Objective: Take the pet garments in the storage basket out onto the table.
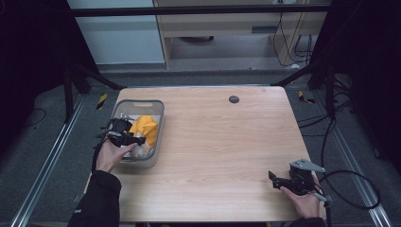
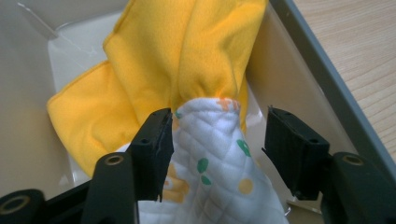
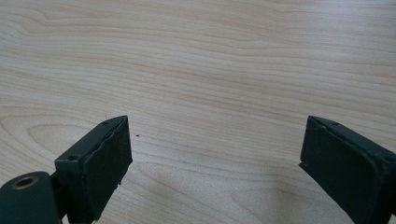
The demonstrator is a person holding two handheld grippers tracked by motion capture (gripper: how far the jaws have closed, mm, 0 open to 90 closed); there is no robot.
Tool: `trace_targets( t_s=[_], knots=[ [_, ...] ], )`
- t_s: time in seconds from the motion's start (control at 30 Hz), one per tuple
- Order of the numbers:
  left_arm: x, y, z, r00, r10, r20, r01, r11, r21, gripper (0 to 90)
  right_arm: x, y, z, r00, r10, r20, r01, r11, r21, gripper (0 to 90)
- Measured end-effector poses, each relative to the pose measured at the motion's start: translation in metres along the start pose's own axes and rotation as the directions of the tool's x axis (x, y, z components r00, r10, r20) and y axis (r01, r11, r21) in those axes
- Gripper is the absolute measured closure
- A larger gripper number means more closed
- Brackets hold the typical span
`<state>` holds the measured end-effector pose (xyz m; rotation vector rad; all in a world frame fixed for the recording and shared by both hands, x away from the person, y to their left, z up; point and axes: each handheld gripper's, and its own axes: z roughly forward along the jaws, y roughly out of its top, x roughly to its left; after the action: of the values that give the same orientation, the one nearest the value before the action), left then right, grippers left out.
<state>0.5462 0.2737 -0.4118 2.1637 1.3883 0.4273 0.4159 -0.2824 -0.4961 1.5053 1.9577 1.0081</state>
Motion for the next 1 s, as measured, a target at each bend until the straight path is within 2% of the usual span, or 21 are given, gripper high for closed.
trace_targets(
  t_s=[0.03, 0.23, 0.37, 0.43, 0.5, 0.67, 1.0],
  knots=[
    [0.001, -0.001, 0.002, 1.0000, 0.001, -0.005, -0.001, 0.9998, 0.020, 44.0, 0.000, 0.000, 0.000, 1.0000, 0.002, -0.001, -0.002, 1.000, 0.002, 8.9],
    [0.001, -0.003, 0.008, 1.0000, -0.003, 0.002, 0.003, 0.9986, 0.052, 48.8, 0.001, 0.000, 0.001, 1.0000, -0.003, -0.003, 0.003, 1.000, 0.007, 8.8],
    [0.002, -0.004, 0.010, 0.9999, -0.012, 0.006, 0.011, 0.9976, 0.069, 58.2, 0.001, 0.000, 0.001, 1.0000, -0.006, -0.005, 0.006, 1.000, 0.013, 8.8],
    [0.002, -0.005, 0.010, 0.9999, -0.015, 0.008, 0.014, 0.9973, 0.072, 60.0, 0.001, 0.000, 0.001, 1.0000, -0.007, -0.005, 0.007, 1.000, 0.013, 8.8],
    [0.003, -0.005, 0.009, 0.9998, -0.017, 0.014, 0.016, 0.9969, 0.077, 66.8, 0.001, 0.000, 0.001, 1.0000, -0.006, -0.007, 0.006, 1.000, 0.019, 8.8],
    [0.003, -0.006, 0.008, 0.9998, -0.020, 0.004, 0.020, 0.9973, 0.070, 76.3, 0.002, 0.000, 0.001, 0.9999, -0.003, -0.012, 0.003, 1.000, 0.021, 8.8],
    [0.005, -0.005, -0.001, 0.9998, -0.021, -0.006, 0.021, 0.9982, 0.056, 80.1, 0.002, 0.000, 0.001, 0.9999, -0.006, -0.011, 0.007, 1.000, 0.025, 8.8]
  ],
)
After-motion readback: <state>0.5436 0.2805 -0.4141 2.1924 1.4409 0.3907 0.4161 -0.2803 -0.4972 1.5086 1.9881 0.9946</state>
